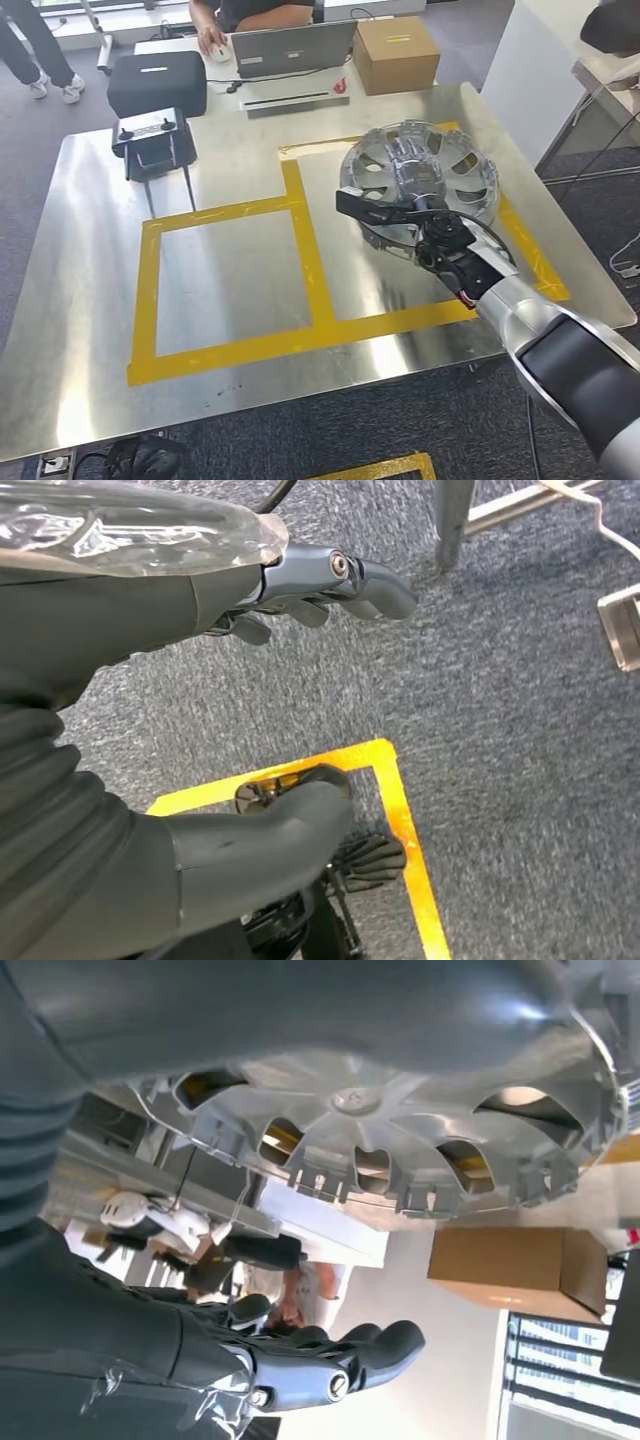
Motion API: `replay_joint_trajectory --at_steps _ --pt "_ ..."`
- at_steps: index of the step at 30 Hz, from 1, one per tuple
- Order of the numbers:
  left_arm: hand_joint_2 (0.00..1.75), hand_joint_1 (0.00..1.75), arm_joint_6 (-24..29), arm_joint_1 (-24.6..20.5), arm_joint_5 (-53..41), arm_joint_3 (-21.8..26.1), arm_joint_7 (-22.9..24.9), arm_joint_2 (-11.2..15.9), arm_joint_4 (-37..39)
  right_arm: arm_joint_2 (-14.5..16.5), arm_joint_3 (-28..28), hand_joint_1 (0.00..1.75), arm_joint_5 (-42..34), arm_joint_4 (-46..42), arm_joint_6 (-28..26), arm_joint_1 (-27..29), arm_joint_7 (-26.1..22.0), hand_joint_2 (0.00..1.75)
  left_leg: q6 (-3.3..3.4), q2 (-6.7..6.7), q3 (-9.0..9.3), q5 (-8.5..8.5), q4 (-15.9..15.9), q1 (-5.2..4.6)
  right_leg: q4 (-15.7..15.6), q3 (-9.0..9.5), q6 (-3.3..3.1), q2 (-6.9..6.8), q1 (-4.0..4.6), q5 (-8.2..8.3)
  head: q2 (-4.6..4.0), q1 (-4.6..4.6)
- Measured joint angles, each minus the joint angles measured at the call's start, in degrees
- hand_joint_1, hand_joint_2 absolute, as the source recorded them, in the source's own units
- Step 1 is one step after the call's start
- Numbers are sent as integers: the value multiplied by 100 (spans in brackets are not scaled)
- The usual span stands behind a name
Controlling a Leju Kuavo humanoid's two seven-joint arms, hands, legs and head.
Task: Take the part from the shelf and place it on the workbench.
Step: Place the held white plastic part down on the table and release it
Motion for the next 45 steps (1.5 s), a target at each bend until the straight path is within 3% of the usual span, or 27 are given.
replay_joint_trajectory --at_steps 5,7,9,13,15,17,25,45 --pt "0 0 29 57 41 0 -31 44 0 -31 -224 0 -596 -1171 -101 548 -42 0 1 2 5 -1 -2 1 0 6 1 2 0 -1 0 1" --pt "0 0 29 64 52 0 -50 63 0 -30 -300 0 -1207 -1643 -114 710 -258 0 1 2 6 -2 -3 1 0 7 1 1 -1 -1 0 0" --pt "0 0 31 75 61 0 -69 80 0 -27 -390 0 -2641 -2120 -83 865 -729 0 1 0 8 -1 -3 1 0 10 1 -2 -1 -1 0 0" --pt "0 0 89 99 57 0 -94 104 0 -23 -608 0 -6525 -3131 148 1176 -1645 0 1 0 15 -1 -3 1 -1 15 2 -2 -1 -1 0 1" --pt "0 0 174 107 34 0 -98 109 0 -22 -706 0 -7625 -3535 342 1295 -1873 0 1 1 19 -2 -3 0 -1 18 2 -1 0 -2 0 1" --pt "0 0 247 114 12 0 -96 114 0 -25 -752 0 -8212 -3883 560 1415 -2012 0 2 4 21 -2 -3 0 -1 20 2 2 -1 -2 0 1" --pt "0 0 266 121 -16 0 -90 120 0 -49 -764 0 -8979 -4790 1222 1843 -2472 0 5 10 27 -5 -4 -1 -4 25 4 3 -1 -3 0 1" --pt "0 0 267 120 -93 0 -114 142 0 14 -765 0 -8745 -5446 1964 3190 -3300 0 25 12 26 -23 5 -16 -9 35 12 8 -5 -8 0 -1"
